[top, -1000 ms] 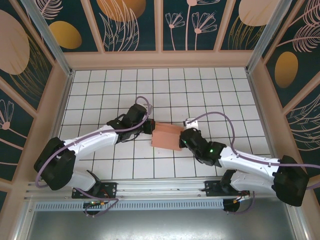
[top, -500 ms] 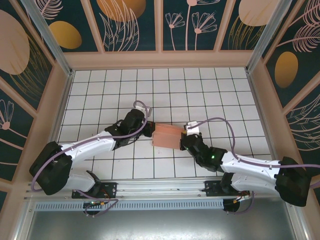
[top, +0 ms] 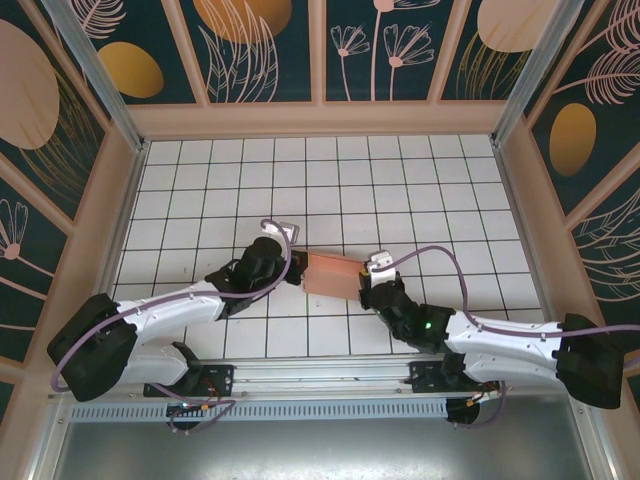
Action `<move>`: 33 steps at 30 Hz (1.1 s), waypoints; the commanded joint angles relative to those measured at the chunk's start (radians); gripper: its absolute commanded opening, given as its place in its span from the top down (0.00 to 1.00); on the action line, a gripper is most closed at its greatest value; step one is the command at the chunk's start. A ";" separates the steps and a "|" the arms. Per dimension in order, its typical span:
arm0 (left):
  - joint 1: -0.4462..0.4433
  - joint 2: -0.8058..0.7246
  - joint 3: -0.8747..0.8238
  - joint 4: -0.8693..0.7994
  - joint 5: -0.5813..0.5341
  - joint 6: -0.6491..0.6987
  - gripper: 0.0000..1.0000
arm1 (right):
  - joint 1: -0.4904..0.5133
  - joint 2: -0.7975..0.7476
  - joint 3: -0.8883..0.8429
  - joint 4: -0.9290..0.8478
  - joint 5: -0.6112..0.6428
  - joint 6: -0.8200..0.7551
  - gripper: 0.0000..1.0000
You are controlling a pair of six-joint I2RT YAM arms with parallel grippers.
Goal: Fold the paper box
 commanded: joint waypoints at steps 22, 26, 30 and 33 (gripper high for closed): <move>-0.058 -0.049 -0.078 0.061 -0.046 0.094 1.00 | 0.074 -0.143 -0.003 -0.008 -0.008 0.009 0.46; -0.056 -0.057 -0.076 0.063 -0.051 0.091 1.00 | 0.075 -0.140 -0.014 -0.012 -0.007 0.033 0.52; -0.058 -0.061 -0.083 0.063 -0.054 0.088 1.00 | 0.083 -0.165 0.003 -0.029 -0.006 0.028 0.45; -0.058 -0.065 -0.087 0.067 -0.062 0.083 1.00 | 0.084 -0.207 0.017 -0.058 -0.012 0.015 0.29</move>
